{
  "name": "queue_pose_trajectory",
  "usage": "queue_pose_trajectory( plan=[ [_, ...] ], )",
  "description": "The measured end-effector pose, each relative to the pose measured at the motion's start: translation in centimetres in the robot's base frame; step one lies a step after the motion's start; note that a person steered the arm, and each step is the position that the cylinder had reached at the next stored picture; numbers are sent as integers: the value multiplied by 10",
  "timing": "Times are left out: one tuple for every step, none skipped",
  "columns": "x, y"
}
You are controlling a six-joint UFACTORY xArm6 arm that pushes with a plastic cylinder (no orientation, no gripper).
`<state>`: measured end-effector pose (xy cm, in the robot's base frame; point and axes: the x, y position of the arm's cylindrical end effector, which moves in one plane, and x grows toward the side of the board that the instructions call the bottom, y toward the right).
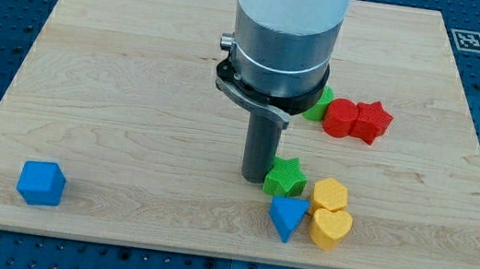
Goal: Move the green circle top of the green star
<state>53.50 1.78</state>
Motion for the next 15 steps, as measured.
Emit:
queue_pose_trajectory(
  plan=[
    [-3, 0],
    [-7, 0],
    [-9, 6],
    [-1, 10],
    [6, 10],
    [2, 10],
    [-36, 10],
    [-61, 10],
    [-82, 10],
    [-97, 10],
    [-129, 10],
    [-156, 20],
    [-169, 50],
    [-143, 72],
    [-142, 74]
  ],
)
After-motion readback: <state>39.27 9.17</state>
